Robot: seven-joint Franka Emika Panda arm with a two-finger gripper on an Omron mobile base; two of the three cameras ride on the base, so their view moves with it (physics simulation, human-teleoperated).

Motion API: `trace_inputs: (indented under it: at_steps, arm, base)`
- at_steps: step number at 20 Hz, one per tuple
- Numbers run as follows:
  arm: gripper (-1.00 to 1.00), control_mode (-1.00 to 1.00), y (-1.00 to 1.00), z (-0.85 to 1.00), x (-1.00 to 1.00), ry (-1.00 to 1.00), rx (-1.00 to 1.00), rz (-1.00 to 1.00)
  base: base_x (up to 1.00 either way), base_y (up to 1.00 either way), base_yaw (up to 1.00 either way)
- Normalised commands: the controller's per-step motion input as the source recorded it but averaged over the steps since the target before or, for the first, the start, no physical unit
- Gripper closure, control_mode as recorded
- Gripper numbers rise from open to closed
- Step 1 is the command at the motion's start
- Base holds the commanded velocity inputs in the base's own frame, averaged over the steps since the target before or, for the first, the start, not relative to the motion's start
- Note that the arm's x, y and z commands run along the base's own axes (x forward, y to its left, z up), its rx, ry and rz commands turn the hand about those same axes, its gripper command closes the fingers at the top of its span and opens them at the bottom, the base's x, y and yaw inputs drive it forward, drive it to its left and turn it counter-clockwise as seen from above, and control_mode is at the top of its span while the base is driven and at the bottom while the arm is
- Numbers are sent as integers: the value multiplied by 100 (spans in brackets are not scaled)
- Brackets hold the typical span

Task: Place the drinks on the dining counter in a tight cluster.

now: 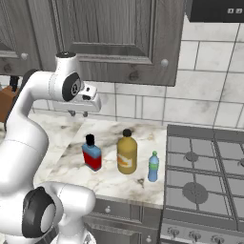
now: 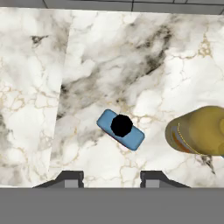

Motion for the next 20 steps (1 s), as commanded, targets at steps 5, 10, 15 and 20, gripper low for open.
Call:
trace_inputs:
  at_steps: [5,10,15,20]
  arm:
    - [-100,-100,4,-11,-6,5,0,0]
    - [-100,-100,20,-17,0,4,0,0]
    - [-100,-100,-2,-25,1,0,0,0]
    - [-100,-100,-19,-62,3,0,0,0]
  base:
    - [0,0,0]
    - [0,0,0]
    - [0,0,0]
    - [0,0,0]
